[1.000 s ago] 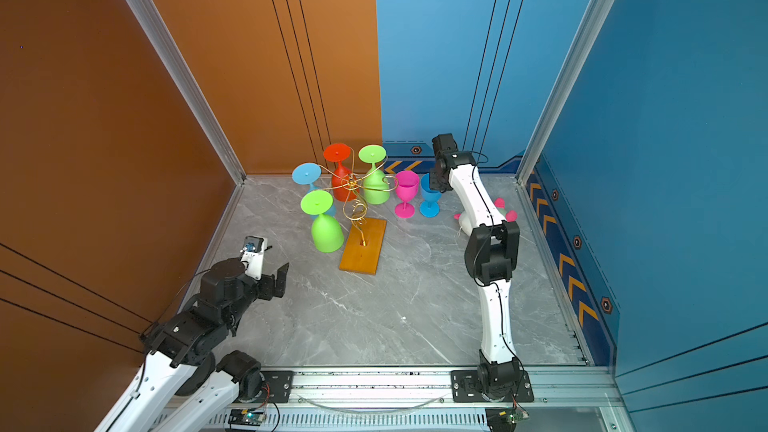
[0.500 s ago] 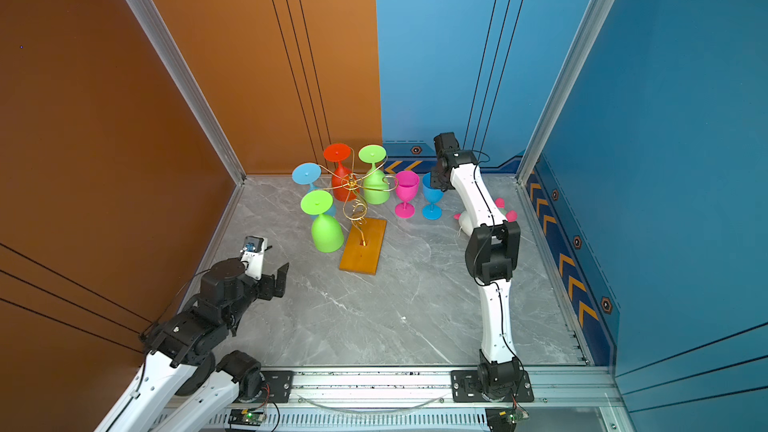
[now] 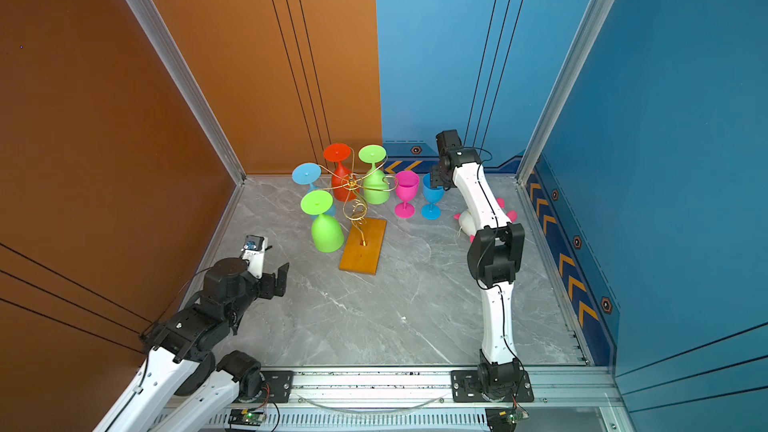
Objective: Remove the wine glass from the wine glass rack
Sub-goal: 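Lower the cyan glass onto the table and open the right gripper, then raise the right gripper away while the left gripper reaches toward the green glass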
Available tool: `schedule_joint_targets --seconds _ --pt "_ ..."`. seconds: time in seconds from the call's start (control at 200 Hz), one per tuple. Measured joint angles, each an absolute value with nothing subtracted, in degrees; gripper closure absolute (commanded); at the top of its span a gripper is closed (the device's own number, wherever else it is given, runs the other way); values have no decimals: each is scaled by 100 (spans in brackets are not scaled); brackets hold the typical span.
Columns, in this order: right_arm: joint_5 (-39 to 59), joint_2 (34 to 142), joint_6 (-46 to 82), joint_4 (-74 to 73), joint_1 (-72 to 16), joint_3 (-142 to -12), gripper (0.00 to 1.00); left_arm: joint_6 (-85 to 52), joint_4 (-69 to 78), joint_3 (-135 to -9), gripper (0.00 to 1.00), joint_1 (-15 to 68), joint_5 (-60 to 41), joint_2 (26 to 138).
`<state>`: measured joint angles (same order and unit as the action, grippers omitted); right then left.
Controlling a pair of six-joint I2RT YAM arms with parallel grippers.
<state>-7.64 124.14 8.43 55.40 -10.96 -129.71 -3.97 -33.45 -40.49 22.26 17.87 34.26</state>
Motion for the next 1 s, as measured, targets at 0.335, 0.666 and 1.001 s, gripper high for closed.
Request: schedule_joint_targets --seconds 0.335,0.666,1.001 --pt "-432 9338 816 4504 -1420 -10254 9 -799 -3522 -5148 2 2126 1490 3962" --pt "637 7970 1203 3118 -1505 -7717 11 -1258 -3824 -6493 1 2023 882 4423" --pt "1103 7076 1358 2248 -2029 -6418 11 -2414 -3907 -7310 6 1988 -336 5113"
